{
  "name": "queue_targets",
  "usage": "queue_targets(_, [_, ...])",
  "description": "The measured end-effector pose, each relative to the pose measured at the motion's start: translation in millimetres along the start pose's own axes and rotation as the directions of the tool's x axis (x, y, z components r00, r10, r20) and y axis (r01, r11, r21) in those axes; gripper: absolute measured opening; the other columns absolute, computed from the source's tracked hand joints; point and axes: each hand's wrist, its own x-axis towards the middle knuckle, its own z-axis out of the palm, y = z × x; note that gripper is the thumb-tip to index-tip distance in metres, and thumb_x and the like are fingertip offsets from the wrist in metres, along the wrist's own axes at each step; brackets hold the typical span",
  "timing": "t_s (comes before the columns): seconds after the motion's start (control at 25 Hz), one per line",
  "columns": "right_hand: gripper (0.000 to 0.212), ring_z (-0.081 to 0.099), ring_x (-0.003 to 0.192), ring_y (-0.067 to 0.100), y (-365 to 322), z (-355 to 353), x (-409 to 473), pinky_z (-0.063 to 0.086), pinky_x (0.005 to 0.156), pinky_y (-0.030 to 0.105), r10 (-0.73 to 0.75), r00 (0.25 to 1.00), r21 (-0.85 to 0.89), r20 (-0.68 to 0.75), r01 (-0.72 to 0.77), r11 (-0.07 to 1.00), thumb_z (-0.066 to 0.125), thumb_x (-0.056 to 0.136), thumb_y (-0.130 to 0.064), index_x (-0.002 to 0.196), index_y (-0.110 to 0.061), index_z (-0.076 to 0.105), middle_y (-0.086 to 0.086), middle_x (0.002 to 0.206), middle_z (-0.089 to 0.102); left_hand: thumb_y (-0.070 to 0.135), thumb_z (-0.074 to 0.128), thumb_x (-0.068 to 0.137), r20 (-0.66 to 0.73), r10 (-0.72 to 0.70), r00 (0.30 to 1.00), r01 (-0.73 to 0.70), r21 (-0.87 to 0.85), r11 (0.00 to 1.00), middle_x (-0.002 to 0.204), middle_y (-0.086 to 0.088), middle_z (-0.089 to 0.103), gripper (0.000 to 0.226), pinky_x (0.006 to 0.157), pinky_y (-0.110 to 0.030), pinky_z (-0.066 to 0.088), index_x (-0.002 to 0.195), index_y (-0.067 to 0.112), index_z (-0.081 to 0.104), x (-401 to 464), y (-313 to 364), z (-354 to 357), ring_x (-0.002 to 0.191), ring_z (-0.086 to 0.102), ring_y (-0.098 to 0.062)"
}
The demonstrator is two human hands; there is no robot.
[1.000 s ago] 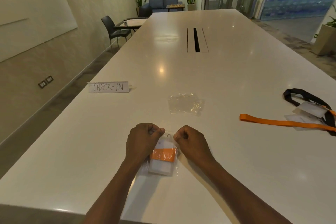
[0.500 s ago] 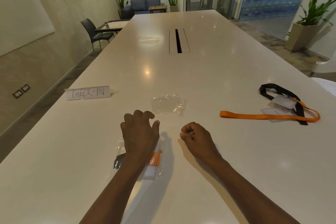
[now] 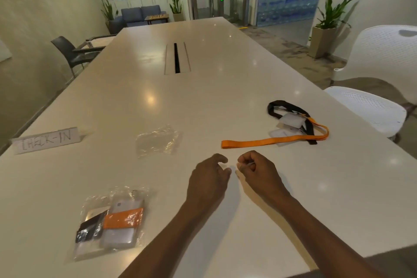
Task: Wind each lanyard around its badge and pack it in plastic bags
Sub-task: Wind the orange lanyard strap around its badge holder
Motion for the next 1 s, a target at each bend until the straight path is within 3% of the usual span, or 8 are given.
queue_targets(0.16, [0.004, 0.06, 0.083, 0.001, 37, -55, 5, 0.044, 0.067, 0.01, 0.031, 0.994, -0.023, -0.107, -0.034, 0.999, 0.064, 0.092, -0.02, 0.094, -0.023, 0.064, -0.013, 0.091, 0.065, 0.037, 0.054, 0.093, -0.022, 0.138, 0.99, -0.139, -0.022, 0.99, 0.099, 0.016, 0.067, 0.023, 0.076, -0.021, 0.05, 0.115, 0.035, 0.062, 3, 31, 63, 0.083, 0.061, -0.004])
queue_targets(0.36, [0.008, 0.059, 0.078, 0.0, 75, -111, 20, 0.042, 0.066, 0.011, 0.028, 0.963, -0.076, -0.268, -0.05, 0.996, 0.063, 0.091, -0.016, 0.09, -0.023, 0.063, -0.014, 0.084, 0.063, 0.027, 0.054, 0.094, -0.074, 0.258, 0.963, -0.261, -0.039, 0.965, 0.095, 0.014, 0.057, 0.02, 0.069, -0.026, 0.046, 0.112, 0.032, 0.059, 30, 72, 103, 0.08, 0.054, -0.006])
queue_targets(0.48, [0.006, 0.058, 0.074, 0.003, 88, -132, 31, 0.039, 0.065, 0.009, 0.006, 0.929, -0.106, -0.369, -0.048, 0.993, 0.062, 0.091, -0.014, 0.089, -0.02, 0.063, -0.009, 0.083, 0.063, 0.02, 0.055, 0.092, -0.089, 0.365, 0.927, -0.359, 0.073, 0.93, 0.101, 0.005, 0.056, 0.023, 0.077, -0.035, 0.046, 0.115, 0.026, 0.058, 49, 92, 124, 0.09, 0.052, -0.018])
queue_targets(0.64, [0.007, 0.059, 0.079, 0.013, 94, -150, 53, 0.036, 0.065, 0.005, 0.04, 0.895, -0.084, -0.444, -0.086, 0.993, 0.059, 0.093, -0.01, 0.089, -0.016, 0.062, -0.001, 0.088, 0.065, 0.03, 0.055, 0.092, -0.081, 0.464, 0.882, -0.429, 0.268, 0.862, 0.114, 0.001, 0.056, 0.03, 0.078, -0.039, 0.042, 0.122, 0.024, 0.056, 78, 114, 143, 0.096, 0.051, -0.024])
queue_targets(0.8, [0.019, 0.065, 0.094, 0.021, 97, -154, 66, 0.043, 0.078, 0.016, 0.065, 0.882, -0.086, -0.467, -0.118, 0.989, 0.057, 0.093, -0.008, 0.108, -0.009, 0.069, 0.005, 0.105, 0.072, 0.048, 0.059, 0.087, 0.003, 0.415, 0.91, -0.406, 0.216, 0.888, 0.132, -0.006, 0.053, 0.053, 0.087, -0.042, 0.041, 0.132, 0.019, 0.051, 122, 132, 149, 0.111, 0.051, -0.028])
queue_targets(1.0, [0.024, 0.068, 0.099, 0.023, 100, -152, 66, 0.044, 0.082, 0.018, 0.068, 0.884, -0.106, -0.462, -0.131, 0.986, 0.055, 0.096, -0.011, 0.113, -0.011, 0.072, 0.008, 0.109, 0.074, 0.065, 0.057, 0.081, 0.191, 0.223, 0.956, -0.276, 0.326, 0.904, 0.134, -0.012, 0.054, 0.076, 0.095, -0.046, 0.039, 0.14, 0.018, 0.043, 165, 150, 161, 0.117, 0.053, -0.034])
